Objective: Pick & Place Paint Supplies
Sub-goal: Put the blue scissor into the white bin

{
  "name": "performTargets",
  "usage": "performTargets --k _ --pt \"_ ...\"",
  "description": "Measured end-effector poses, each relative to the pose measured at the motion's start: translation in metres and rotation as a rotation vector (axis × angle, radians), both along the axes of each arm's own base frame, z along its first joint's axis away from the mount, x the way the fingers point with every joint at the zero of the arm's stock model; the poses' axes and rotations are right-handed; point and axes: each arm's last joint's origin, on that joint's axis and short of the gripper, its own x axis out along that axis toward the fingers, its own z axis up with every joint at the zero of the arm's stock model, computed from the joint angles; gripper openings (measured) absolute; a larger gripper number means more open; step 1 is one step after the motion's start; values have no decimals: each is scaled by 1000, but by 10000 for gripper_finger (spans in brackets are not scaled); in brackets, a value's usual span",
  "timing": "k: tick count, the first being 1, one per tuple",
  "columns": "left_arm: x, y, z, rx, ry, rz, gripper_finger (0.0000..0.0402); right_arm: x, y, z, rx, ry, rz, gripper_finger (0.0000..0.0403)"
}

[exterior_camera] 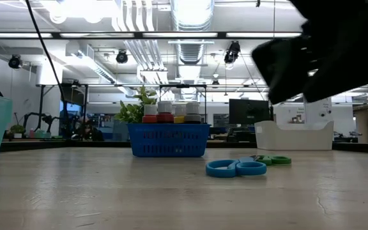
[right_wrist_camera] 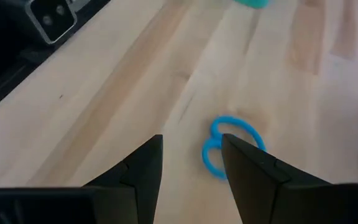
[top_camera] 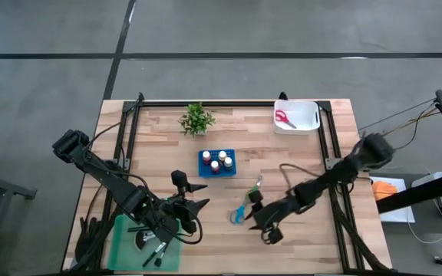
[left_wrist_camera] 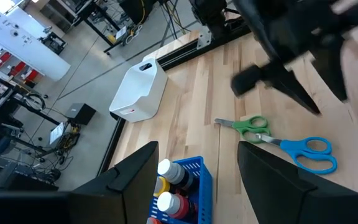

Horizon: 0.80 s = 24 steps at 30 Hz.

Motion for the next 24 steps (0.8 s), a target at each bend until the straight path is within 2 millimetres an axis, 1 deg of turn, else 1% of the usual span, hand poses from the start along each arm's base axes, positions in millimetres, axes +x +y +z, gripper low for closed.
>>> performTargets --k 4,7,10,13,17,21,24 --pt "0 0 0 -1 0 0 227 28 15 -10 -66 33 33 162" --pt "0 0 0 -1 1 -1 227 42 22 -13 -124 118 44 162" --pt "0 0 0 -2 1 -2 227 52 26 -9 -183 161 26 162" --pt "0 0 0 -2 1 -1 227 62 30 2 -211 128 37 162" --pt "0 0 0 -6 0 1 227 72 24 15 -249 125 26 162" --pt "0 0 0 -6 1 1 227 78 10 17 -278 162 -7 157" --pt "0 0 0 -5 1 1 227 81 -2 15 -276 171 -30 139"
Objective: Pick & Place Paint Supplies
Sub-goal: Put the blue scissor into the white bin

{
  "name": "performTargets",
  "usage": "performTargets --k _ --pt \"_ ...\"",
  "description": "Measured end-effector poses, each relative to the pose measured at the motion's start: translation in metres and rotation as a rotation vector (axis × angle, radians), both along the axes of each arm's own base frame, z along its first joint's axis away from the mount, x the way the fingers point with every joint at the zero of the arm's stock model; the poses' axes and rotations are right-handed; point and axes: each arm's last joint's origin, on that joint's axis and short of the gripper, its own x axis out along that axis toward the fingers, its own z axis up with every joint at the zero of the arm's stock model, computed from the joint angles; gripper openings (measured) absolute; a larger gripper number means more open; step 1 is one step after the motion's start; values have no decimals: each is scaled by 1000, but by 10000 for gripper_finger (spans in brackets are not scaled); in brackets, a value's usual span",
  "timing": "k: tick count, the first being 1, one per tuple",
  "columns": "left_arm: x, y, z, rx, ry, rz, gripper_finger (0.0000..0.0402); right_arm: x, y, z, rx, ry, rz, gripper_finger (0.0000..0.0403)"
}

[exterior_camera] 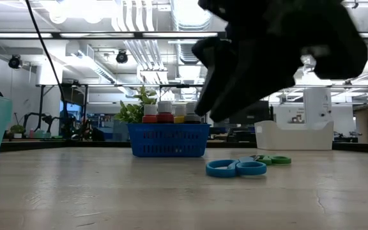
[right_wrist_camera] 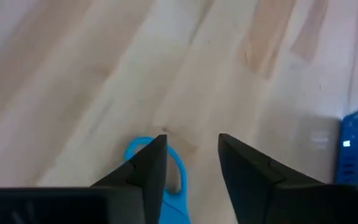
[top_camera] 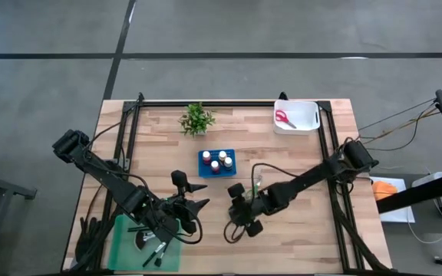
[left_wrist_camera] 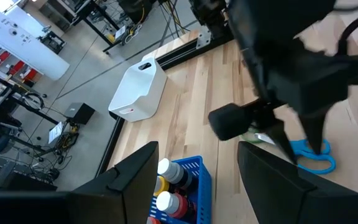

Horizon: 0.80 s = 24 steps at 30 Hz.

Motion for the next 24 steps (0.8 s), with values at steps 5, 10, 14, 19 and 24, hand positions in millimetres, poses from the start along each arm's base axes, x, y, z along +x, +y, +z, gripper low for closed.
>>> performTargets --k 5,10,14,19,24 --pt "0 0 0 1 2 0 227 1 -12 -7 56 37 10 95" --pt "0 0 0 2 3 0 227 -1 -13 -12 76 24 13 60" --pt "0 0 0 2 3 0 227 -2 -14 -17 90 -8 19 49" --pt "0 0 0 2 3 -1 227 -5 -17 -24 102 -16 5 47" --pt "0 0 0 2 3 0 227 -3 -21 -24 126 -31 -27 47"
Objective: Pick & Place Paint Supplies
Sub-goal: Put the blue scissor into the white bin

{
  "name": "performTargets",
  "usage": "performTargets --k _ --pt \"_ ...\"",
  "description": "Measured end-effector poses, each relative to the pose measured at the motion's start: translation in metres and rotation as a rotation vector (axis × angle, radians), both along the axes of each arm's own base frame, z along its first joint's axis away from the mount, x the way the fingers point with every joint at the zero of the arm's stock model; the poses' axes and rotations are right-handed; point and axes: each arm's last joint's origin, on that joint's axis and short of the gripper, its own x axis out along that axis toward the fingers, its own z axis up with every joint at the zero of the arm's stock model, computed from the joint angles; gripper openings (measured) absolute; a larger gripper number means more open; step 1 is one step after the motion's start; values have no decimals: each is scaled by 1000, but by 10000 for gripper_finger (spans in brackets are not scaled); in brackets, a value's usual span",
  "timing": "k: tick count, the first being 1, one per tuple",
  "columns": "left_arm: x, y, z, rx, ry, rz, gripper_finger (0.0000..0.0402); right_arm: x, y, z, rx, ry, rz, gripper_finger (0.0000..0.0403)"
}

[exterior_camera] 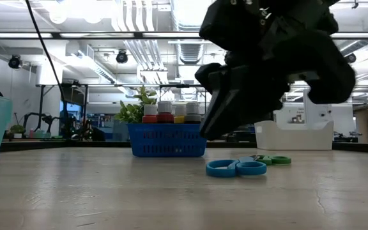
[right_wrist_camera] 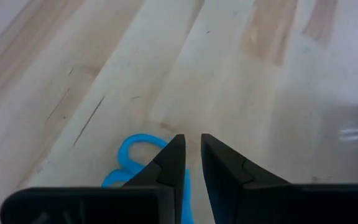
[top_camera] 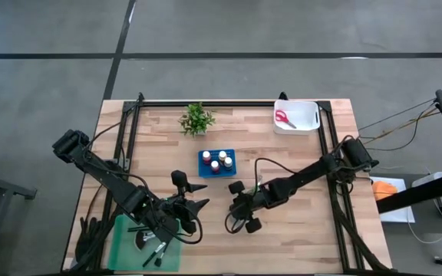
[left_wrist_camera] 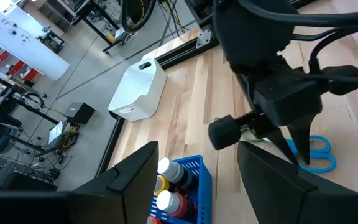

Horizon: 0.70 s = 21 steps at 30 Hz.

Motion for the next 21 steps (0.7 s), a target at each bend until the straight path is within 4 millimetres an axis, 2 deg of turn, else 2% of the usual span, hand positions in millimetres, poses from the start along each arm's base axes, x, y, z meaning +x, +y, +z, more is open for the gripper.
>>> performTargets --k 21 --pt "0 -1 0 -13 10 -16 227 -5 -4 -12 20 -2 -21 47"
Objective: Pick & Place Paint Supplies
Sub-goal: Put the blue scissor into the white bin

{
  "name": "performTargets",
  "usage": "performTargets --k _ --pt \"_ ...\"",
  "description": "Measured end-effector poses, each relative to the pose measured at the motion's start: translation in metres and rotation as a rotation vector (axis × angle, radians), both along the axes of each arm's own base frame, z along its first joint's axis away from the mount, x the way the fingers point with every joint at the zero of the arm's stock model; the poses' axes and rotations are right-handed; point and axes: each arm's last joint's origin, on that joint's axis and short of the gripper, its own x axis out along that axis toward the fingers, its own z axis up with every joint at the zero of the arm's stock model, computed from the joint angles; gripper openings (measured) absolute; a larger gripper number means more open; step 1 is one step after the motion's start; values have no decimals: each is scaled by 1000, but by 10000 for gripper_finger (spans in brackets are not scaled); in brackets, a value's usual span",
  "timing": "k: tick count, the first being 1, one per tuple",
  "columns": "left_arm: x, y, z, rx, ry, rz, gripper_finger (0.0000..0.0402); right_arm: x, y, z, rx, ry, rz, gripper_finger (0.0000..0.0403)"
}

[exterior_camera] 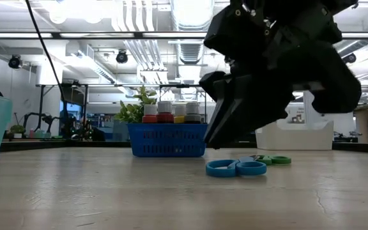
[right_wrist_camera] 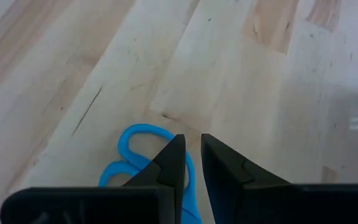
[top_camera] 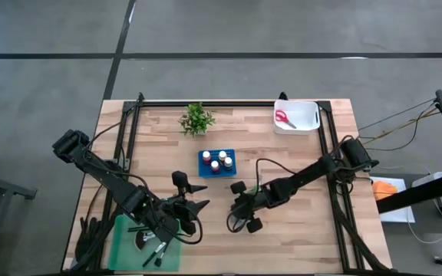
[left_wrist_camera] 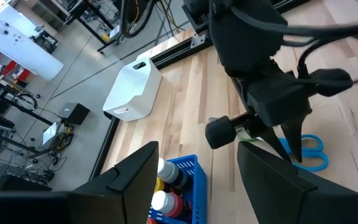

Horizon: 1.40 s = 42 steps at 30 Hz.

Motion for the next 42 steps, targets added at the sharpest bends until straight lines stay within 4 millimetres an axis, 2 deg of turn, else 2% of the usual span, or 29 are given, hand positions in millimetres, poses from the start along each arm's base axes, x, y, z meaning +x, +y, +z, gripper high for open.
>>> performTargets --k 12,23,28,32,35,42 --pt "0 0 0 -5 6 -4 227 21 0 -30 -36 107 -13 47" --pt "0 0 -1 -14 8 -10 227 23 1 -26 -12 156 1 45" --pt "0 0 -1 -16 7 -8 227 22 5 -27 -76 138 14 14" --pt "0 0 -1 -16 7 -8 227 16 14 -18 -141 101 23 10" --pt "0 0 -1 -15 9 -8 227 5 19 -5 -223 111 4 9" --pt "0 0 -1 -18 8 -6 227 -29 17 45 -428 14 -169 8"
